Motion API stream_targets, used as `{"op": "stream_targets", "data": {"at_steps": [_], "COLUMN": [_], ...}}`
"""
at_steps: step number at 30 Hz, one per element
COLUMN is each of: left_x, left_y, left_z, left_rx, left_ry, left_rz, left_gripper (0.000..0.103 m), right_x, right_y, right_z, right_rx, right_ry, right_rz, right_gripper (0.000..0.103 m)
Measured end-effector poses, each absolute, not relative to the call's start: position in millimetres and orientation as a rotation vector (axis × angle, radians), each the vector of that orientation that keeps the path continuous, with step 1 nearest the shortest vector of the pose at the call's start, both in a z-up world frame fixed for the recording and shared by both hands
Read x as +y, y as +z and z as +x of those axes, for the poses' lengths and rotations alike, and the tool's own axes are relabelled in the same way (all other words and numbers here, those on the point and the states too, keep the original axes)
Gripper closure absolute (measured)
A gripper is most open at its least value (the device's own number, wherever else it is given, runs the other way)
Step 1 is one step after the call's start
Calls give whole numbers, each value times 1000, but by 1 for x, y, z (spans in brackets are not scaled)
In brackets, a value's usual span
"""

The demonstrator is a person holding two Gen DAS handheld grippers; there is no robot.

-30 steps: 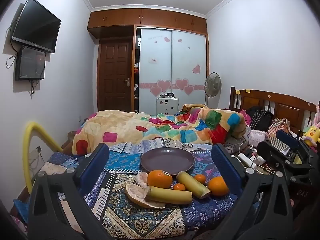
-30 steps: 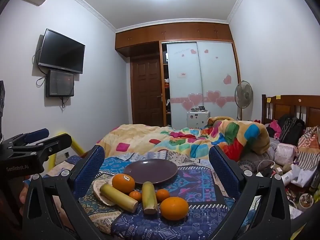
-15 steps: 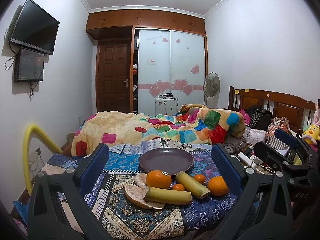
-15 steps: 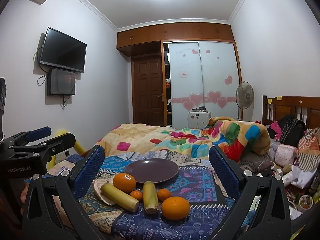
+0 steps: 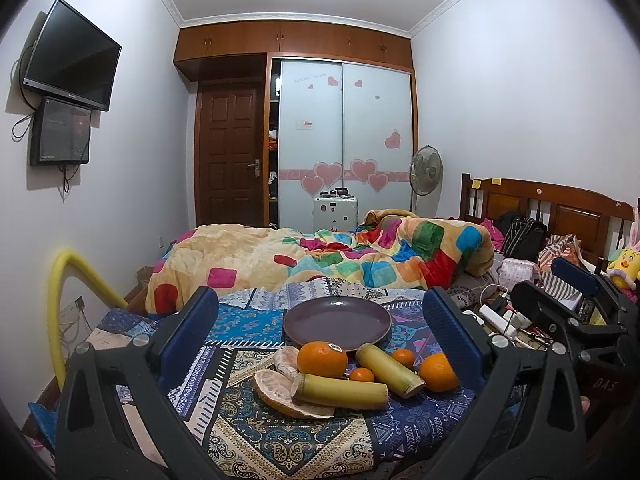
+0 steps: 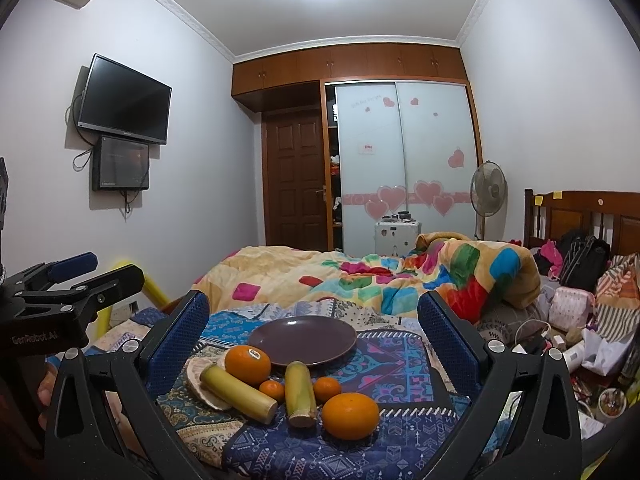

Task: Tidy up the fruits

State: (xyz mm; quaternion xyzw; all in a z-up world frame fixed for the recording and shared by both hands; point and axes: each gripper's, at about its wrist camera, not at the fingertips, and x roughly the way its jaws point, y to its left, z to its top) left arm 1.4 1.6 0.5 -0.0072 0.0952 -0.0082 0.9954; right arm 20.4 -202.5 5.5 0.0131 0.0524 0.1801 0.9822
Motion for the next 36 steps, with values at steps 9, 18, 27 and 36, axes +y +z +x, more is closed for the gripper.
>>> {"op": "stream_targets", "data": {"at_steps": [9, 18, 27, 36], "left_x": [1, 1, 0, 1], "left_y": [0, -3, -4, -5], "left_z": [1, 2, 3, 3], "left_rx": [191, 192, 191, 191], "left_ry": [-15, -14, -8, -9], "left_rz": [-12, -10, -1, -2], "left_gripper": [0, 0, 0, 0], "right_x": [-203, -203, -202, -202], "right_y": [5, 4, 4, 3], "right_z": [20, 22, 22, 22], "right_rx": [105, 117, 116, 117], "right_ry": [362, 365, 367, 371], "right_rz": [25, 30, 30, 35], "right_gripper": [0, 0, 0, 0]}}
